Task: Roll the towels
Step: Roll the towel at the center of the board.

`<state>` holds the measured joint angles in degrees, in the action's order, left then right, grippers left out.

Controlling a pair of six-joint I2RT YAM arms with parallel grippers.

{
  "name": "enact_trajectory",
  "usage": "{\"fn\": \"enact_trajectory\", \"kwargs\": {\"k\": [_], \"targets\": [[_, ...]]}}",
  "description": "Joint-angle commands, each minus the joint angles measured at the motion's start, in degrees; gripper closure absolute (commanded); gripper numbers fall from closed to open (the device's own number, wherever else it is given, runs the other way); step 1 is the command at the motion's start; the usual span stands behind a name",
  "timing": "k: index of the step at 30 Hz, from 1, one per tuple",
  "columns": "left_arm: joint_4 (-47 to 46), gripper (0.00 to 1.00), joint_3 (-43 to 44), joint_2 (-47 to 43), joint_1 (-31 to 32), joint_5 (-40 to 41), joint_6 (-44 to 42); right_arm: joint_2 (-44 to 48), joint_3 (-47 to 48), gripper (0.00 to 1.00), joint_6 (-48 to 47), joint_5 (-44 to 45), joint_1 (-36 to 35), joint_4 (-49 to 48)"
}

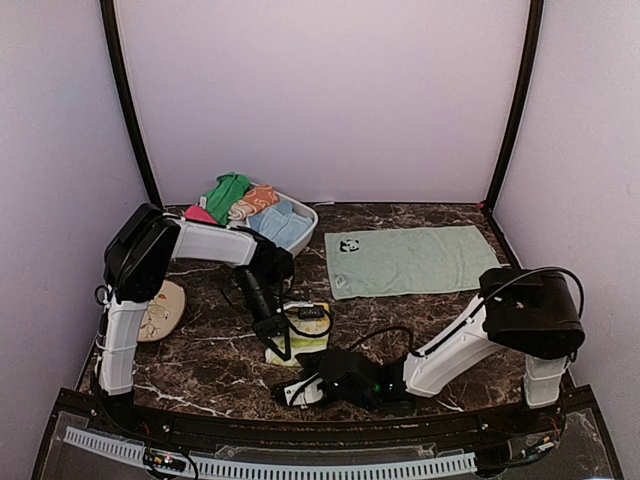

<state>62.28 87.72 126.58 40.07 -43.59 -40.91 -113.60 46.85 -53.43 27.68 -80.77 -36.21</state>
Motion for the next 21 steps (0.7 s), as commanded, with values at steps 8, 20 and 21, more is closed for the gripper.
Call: {"fn": "enact_trajectory", "kwargs": {"k": [8,20,21], "targets": [[0.53,0.92,-2.72,0.33,0.19,4.59,-2.79,-4.48,-1.04,0.57,8.51,-0.31,3.01,0.83],[-0.28,0.72,-4.0,-3.2,-0.63,4.71,-4.48,-3.68,1.49,0.8,21.94,-9.2,5.68,12.41],[-1.73,0.68,-5.14,-5.23,-1.16,4.27,-4.46,-2.99,1.64,0.84,24.07,-10.72,6.13,13.8]]}}
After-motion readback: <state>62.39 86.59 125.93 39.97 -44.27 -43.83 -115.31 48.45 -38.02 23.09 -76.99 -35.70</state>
